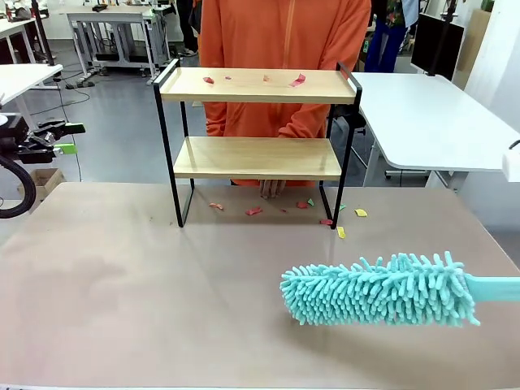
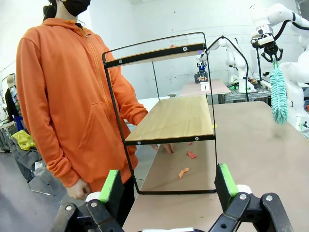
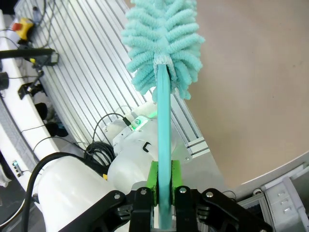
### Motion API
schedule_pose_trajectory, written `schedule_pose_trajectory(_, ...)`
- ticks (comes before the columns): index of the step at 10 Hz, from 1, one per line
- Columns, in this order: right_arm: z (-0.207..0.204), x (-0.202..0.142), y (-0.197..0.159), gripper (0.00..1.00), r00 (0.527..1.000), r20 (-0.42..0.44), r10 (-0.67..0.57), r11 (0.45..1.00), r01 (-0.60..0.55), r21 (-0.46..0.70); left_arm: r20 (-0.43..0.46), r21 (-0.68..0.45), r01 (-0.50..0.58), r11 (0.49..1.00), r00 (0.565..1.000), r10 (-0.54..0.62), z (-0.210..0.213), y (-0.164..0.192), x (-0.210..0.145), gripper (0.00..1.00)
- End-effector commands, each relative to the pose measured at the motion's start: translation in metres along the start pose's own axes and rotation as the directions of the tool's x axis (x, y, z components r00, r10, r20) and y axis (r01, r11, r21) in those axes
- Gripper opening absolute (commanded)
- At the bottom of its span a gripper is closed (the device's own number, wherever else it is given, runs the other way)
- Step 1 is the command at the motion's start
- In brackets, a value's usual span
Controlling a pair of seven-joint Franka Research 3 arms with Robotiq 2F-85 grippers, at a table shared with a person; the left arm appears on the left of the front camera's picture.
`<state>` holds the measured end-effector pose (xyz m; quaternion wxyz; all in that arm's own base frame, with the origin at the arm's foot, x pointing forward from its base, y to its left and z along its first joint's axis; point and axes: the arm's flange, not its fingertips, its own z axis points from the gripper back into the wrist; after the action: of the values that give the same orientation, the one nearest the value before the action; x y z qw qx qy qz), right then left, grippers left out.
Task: Clean the shelf.
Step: Clean the specific section of the Shelf indicated by the human with the Duster.
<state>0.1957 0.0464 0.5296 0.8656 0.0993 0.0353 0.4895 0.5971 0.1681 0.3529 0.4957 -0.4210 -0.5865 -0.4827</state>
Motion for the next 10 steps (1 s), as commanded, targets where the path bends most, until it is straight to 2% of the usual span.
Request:
schedule_pose_trajectory(1,-0.004,0.055,0.002,0.13,0.996,0.035,-0.077,0.997,0.078,-0.021,-0.004,-0.004,0.009,1.0,1.0,-0.009,0.001,-0.002,0.003,1.0)
schedule_pose_trajectory(2,-0.011,0.088,0.007,0.13,0.992,0.07,-0.11,0.994,0.111,-0.02,-0.004,-0.004,0.009,1.0,1.0,-0.009,0.001,-0.002,0.003,1.0)
schedule_pose_trajectory(3,-0.016,0.115,0.014,0.13,0.979,0.151,-0.138,0.989,0.144,-0.031,-0.004,-0.004,0.009,1.0,1.0,-0.009,0.001,-0.002,0.003,1.0)
schedule_pose_trajectory(4,-0.021,0.14,0.021,0.13,0.956,0.225,-0.188,0.977,0.206,-0.058,-0.004,-0.004,0.009,1.0,1.0,-0.009,0.001,-0.002,0.003,1.0)
schedule_pose_trajectory(5,-0.028,0.164,0.027,0.13,0.935,0.264,-0.237,0.962,0.263,-0.07,-0.004,-0.004,0.009,1.0,1.0,-0.009,0.001,-0.002,0.003,1.0)
schedule_pose_trajectory(7,-0.042,0.207,0.037,0.13,0.923,0.253,-0.29,0.947,0.316,-0.065,-0.004,-0.004,0.009,1.0,1.0,-0.009,0.001,-0.002,0.003,1.0)
schedule_pose_trajectory(8,-0.048,0.22,0.038,0.13,0.937,0.194,-0.292,0.952,0.305,-0.039,-0.004,-0.004,0.009,1.0,1.0,-0.009,0.001,-0.002,0.003,1.0)
schedule_pose_trajectory(9,-0.038,0.212,0.036,0.13,0.947,0.188,-0.26,0.965,0.248,0.084,-0.004,-0.004,0.009,1.0,1.0,-0.009,0.001,-0.002,0.003,1.0)
schedule_pose_trajectory(10,-0.048,0.203,0.039,0.13,0.934,0.236,-0.268,0.955,0.29,-0.065,-0.004,-0.004,0.009,1.0,1.0,-0.009,0.001,-0.002,0.003,1.0)
